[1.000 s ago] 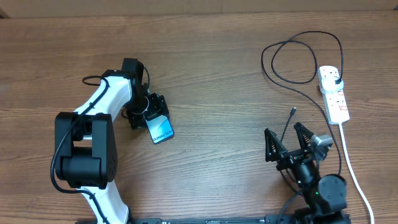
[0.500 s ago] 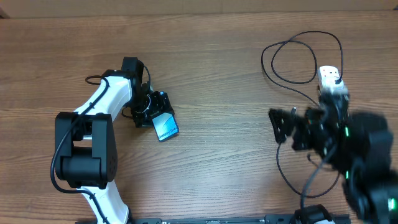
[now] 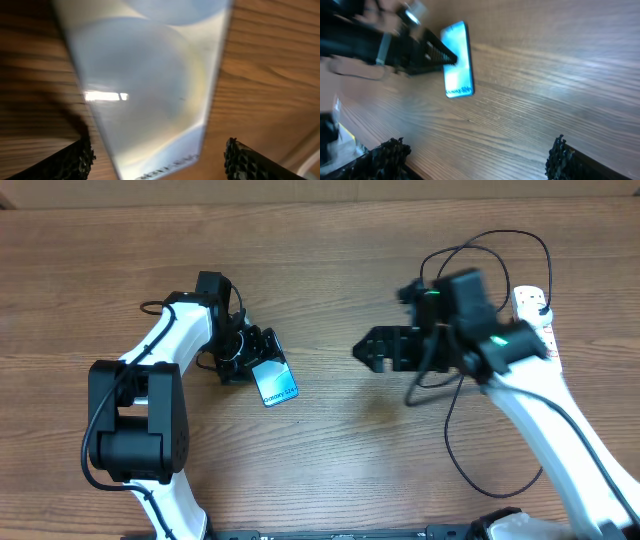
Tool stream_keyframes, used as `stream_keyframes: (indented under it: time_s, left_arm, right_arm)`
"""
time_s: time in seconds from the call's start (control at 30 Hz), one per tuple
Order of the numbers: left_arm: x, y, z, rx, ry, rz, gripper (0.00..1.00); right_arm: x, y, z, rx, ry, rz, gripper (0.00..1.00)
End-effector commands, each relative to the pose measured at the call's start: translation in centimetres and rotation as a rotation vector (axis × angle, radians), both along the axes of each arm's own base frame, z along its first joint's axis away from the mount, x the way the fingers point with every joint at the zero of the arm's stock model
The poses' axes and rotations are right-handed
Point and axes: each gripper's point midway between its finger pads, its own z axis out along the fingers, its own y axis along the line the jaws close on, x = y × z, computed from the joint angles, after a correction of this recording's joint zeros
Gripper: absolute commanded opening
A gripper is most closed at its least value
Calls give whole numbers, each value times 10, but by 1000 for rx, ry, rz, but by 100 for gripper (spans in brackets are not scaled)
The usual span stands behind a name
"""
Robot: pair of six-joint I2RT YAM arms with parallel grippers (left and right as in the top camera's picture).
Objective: Plug charger to phone and switch on socket
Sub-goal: 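Raise the right arm and move the right gripper toward the phone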
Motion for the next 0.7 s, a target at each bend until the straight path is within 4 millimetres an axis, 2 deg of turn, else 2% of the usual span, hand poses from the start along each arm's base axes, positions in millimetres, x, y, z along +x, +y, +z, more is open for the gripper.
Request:
stream_keyframes:
  time_s: [0.0, 0.1, 0.23, 0.33, 0.5, 0.57, 0.67]
  left_arm:
    - [9, 22, -7, 167, -8, 56, 91]
    - [7, 23, -10, 230, -5, 56, 100]
    - [10, 17, -3, 280, -16, 52, 100]
    - [19, 16, 16, 343, -36, 40, 100]
    - [39, 7, 63, 413, -111, 16, 100]
    - [44, 1, 70, 407, -132, 17, 100]
    - [41, -4, 66, 409, -119, 25, 100]
  right_arm:
    - [7, 14, -22, 0, 52, 27, 98]
    - [16, 19, -42, -10, 81, 27, 100]
    - [27, 23, -58, -8, 99, 9, 100]
    - [31, 23, -64, -17, 100, 6, 100]
    - [38, 19, -67, -51, 71, -15, 100]
    - [38, 19, -67, -51, 70, -15, 100]
    - [39, 18, -67, -55, 69, -17, 100]
